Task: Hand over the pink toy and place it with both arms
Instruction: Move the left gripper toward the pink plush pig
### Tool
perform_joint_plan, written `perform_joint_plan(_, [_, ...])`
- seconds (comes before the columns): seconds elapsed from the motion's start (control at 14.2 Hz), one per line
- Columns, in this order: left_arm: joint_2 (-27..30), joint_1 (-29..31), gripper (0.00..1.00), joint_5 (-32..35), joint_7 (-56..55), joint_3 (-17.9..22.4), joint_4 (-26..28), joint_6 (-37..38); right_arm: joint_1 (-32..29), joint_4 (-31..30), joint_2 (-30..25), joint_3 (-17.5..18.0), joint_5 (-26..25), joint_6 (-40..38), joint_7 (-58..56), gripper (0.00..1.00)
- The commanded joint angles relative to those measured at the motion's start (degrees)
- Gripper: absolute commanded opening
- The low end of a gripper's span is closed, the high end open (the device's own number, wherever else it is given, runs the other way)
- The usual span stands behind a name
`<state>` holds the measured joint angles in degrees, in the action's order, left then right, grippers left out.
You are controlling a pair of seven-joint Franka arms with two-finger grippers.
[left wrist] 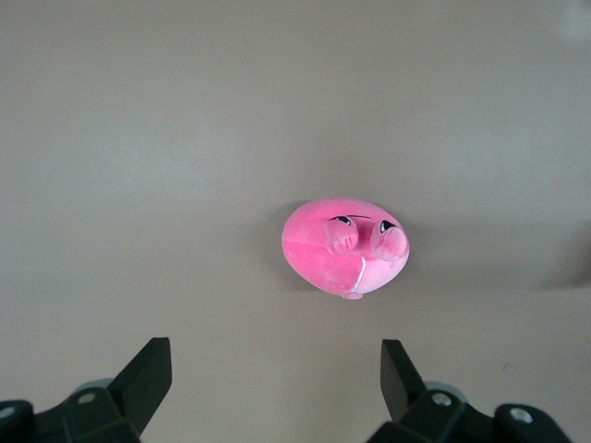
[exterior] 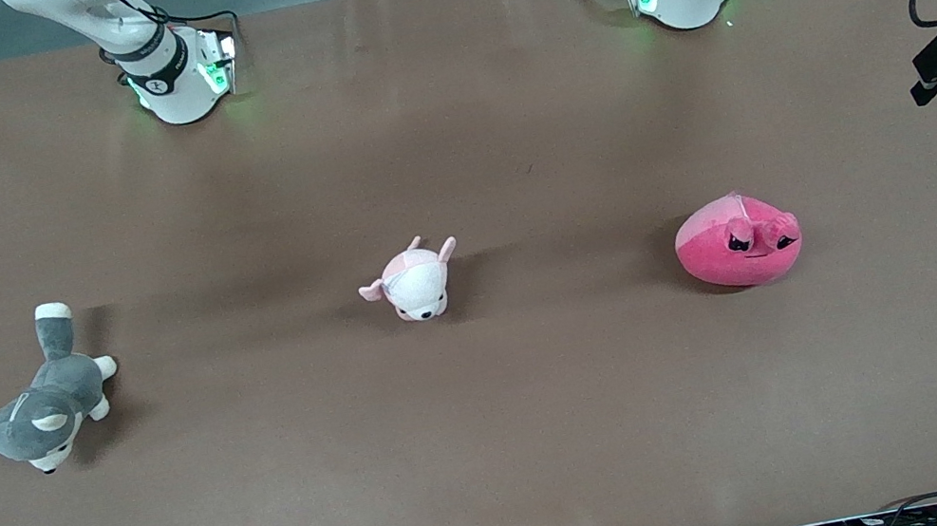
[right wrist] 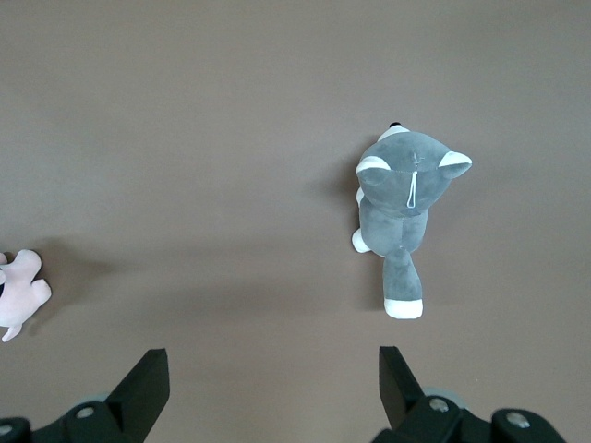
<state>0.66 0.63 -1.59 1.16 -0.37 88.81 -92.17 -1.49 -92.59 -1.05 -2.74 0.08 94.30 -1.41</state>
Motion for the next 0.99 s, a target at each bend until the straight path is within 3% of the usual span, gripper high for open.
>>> perform_joint_plan(0.0, [0.4, 0.1, 1.00, -0.3, 0.9, 0.2, 0.4, 0.0, 0.3, -1.2, -1.4, -0.1, -0.1, 0.5, -0.3, 1.00])
perform_joint_plan(0.35, [-0.6, 0.5, 1.00, -0.6, 0.0, 0.2, 0.0, -1.4, 0.1, -1.2, -1.4, -0.1, -0.3, 0.5, -0.4, 1.00])
perform_joint_plan(0.63, [-7.7, 0.2, 1.00, -1.0, -3.9, -0.2, 0.1, -2.1, 0.3, -0.7, -1.2, -0.1, -0.3, 0.4, -0.4, 1.00])
perform_joint_plan(0.92, [-17.3, -1.1, 1.00, -1.0, -5.5, -1.7, 0.7, -8.4, 0.3, 0.5, -0.1, 0.0, 0.5, 0.8, -0.3, 1.00])
